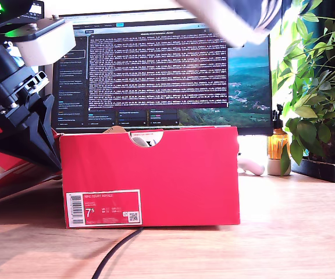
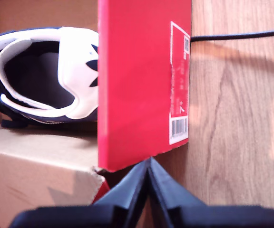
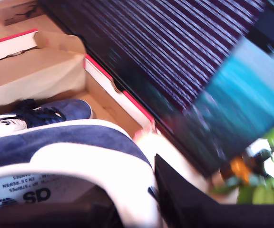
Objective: Pack the blue shoes by picking the first shoe and placing it inside the red shoebox, left side, then picking and rotating the second shoe and placing it in the shoebox
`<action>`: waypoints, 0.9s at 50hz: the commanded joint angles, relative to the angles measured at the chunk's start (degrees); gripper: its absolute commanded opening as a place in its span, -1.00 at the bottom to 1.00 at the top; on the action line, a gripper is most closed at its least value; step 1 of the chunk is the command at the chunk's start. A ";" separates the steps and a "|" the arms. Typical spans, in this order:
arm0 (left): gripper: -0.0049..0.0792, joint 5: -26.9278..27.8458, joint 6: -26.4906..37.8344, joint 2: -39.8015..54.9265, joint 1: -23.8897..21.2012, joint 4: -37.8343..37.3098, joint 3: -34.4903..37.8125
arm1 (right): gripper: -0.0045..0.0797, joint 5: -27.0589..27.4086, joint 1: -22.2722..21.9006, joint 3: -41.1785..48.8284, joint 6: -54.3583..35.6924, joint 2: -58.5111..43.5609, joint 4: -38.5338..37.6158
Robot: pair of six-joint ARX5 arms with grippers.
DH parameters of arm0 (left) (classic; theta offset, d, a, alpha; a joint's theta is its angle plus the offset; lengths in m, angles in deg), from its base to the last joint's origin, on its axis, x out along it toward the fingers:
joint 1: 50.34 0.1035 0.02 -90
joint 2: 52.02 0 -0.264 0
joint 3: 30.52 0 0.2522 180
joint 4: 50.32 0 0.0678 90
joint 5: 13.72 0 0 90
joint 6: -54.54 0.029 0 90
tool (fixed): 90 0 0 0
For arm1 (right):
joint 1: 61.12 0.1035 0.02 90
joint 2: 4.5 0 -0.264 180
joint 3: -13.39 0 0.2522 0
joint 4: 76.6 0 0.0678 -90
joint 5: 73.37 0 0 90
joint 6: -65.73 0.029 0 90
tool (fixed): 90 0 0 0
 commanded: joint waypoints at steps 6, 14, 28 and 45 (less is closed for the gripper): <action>-0.93 0.24 -0.22 0.66 -0.04 1.22 -0.15 | -0.92 -0.15 1.88 -1.36 -1.86 -3.34 -4.72; -0.93 0.26 -0.22 0.66 -0.04 1.22 -0.15 | -0.92 -0.07 2.56 -1.46 -1.86 -6.05 -10.16; -0.93 0.26 -0.22 0.66 -0.04 1.20 -0.15 | -0.92 -0.11 3.98 -2.36 -6.86 -9.92 -16.72; -0.93 0.81 -0.22 0.66 -0.04 0.96 -0.15 | -0.92 -0.04 5.44 -2.38 -10.29 -14.88 -21.11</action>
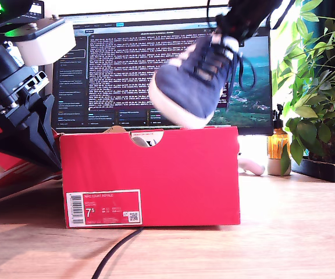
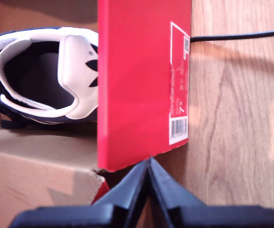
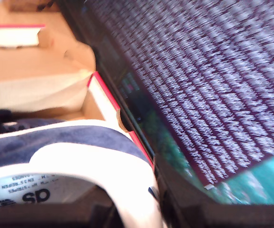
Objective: Pack the blue shoes by picking the first shoe and placing it inside the red shoebox, left side, then picking and rotating the second shoe and placing it in the shoebox
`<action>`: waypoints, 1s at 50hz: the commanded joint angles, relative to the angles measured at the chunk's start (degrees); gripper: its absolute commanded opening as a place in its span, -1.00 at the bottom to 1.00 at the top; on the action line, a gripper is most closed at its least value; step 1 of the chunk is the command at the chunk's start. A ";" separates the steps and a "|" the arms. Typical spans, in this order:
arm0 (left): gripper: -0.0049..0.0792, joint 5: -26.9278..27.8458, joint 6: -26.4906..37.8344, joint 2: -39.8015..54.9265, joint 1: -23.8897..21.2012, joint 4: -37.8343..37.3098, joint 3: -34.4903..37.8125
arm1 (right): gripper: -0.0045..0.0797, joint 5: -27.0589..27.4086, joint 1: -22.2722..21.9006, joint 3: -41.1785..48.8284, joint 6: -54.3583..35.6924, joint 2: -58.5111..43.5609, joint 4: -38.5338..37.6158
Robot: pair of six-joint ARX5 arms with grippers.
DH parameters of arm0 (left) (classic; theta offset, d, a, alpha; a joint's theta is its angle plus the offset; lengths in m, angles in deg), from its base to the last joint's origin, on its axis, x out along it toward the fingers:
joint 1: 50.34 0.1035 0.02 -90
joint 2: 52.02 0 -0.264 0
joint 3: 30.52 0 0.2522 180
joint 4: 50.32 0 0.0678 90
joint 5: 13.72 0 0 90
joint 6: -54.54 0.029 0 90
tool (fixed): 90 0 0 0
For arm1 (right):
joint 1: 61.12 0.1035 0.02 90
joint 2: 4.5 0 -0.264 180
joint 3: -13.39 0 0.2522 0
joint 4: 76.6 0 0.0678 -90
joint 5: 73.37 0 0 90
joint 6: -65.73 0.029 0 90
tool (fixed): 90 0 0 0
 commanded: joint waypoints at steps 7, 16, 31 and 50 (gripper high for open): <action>-0.93 0.48 -0.22 0.66 -0.04 1.03 -0.15 | -0.92 -0.31 0.74 -2.32 -2.84 -1.60 -4.96; -0.93 0.50 -0.22 0.66 -0.04 1.03 -0.15 | -0.92 -0.28 0.68 -2.32 -5.22 -3.28 -7.89; -0.93 0.48 -0.20 0.66 -0.04 1.11 -0.15 | -0.92 -0.04 1.01 -2.32 -11.15 -8.20 -3.87; -0.93 0.50 -0.20 0.66 -0.04 1.25 -0.15 | -0.92 1.05 1.62 -2.32 -14.25 -13.05 -2.62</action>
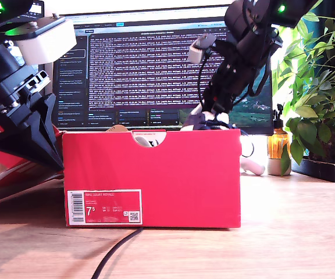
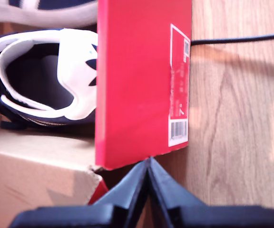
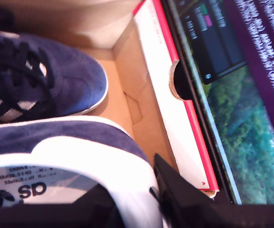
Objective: Pack the blue shoes by picking the first shoe and placing it inside the red shoebox, left side, then picking and rotating the second shoe and placing it in the shoebox
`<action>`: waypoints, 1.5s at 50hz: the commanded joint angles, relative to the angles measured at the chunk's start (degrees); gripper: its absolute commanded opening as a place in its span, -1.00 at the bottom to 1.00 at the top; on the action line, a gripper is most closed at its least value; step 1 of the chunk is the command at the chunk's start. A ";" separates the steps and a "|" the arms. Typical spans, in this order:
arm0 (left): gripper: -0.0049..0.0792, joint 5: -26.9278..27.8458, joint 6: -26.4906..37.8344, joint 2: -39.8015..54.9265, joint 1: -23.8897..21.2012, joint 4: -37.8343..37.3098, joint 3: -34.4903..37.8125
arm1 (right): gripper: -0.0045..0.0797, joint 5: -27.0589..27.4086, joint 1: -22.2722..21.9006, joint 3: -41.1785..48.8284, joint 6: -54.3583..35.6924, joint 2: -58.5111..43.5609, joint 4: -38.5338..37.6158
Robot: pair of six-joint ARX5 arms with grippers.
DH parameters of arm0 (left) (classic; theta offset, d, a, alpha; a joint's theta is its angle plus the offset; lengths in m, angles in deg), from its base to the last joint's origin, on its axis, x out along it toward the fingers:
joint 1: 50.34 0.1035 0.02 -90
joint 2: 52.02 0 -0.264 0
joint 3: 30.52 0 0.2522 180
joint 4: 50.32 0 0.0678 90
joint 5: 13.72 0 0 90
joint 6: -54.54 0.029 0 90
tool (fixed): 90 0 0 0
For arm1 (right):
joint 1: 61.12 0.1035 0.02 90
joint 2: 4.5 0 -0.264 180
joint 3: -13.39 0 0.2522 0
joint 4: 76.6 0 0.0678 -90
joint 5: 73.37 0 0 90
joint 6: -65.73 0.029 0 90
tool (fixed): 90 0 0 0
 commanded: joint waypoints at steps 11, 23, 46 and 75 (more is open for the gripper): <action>-0.93 0.28 -0.20 0.66 -0.02 0.87 -0.15 | -0.92 -0.39 2.82 -1.99 -0.11 -1.60 0.57; -0.93 0.26 -0.22 0.66 -0.02 0.87 -0.15 | -0.54 1.68 4.04 -1.99 -0.13 -2.80 1.51; -0.93 0.92 -0.24 0.66 -0.02 0.87 -0.15 | -0.30 14.25 5.46 -2.54 -1.38 -2.71 -4.61; -0.93 0.85 -0.22 0.66 -0.02 1.25 -0.15 | -0.91 22.32 10.49 -25.44 32.09 -2.45 11.34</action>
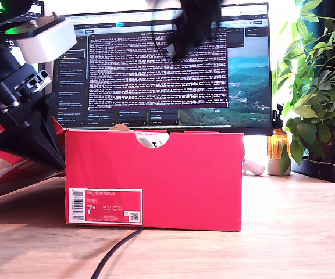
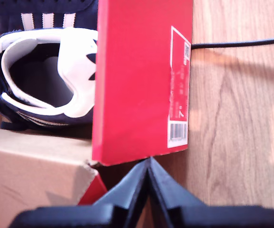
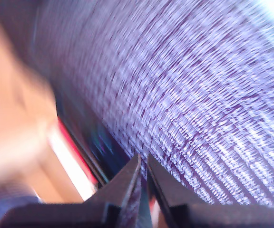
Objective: Pack the blue shoes by picking the first shoe and placing it inside the red shoebox, left side, then picking and rotating the second shoe and placing it in the shoebox
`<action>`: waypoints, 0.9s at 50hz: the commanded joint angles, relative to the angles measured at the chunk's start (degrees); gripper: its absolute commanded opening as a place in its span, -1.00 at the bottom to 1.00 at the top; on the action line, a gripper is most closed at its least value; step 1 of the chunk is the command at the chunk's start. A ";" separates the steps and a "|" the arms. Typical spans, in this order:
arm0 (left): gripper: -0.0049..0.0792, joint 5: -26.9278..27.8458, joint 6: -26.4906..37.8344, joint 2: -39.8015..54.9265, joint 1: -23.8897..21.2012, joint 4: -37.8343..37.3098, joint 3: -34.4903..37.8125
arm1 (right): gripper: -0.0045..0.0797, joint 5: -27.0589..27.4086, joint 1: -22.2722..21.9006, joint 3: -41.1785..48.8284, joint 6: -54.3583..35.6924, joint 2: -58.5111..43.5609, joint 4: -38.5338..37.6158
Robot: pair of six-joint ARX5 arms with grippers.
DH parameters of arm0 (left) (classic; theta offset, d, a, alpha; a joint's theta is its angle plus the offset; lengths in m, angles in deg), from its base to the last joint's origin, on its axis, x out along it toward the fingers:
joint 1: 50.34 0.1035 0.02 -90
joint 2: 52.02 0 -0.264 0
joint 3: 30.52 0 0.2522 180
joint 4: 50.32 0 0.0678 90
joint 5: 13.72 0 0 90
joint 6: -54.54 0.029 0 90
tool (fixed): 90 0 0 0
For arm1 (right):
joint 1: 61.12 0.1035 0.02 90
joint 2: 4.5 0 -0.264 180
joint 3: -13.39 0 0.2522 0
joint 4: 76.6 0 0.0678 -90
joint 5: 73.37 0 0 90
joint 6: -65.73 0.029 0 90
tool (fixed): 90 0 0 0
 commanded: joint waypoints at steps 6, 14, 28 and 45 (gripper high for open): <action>-0.93 -1.42 -2.89 0.35 -0.04 -0.11 -0.15 | -0.91 0.13 -0.37 -4.61 6.80 -1.20 13.88; -0.91 -1.22 -4.20 -1.27 -0.55 -3.76 -0.15 | -0.91 -0.02 -3.15 -4.74 14.05 -0.96 22.10; -0.91 -0.42 -8.26 -7.02 -0.57 -7.48 -0.15 | -0.91 -0.52 -6.49 -4.74 18.47 -0.68 28.37; -0.91 0.11 -22.03 -13.55 -0.52 -10.56 -0.15 | -0.91 -1.66 -10.43 -4.59 22.16 -0.68 33.88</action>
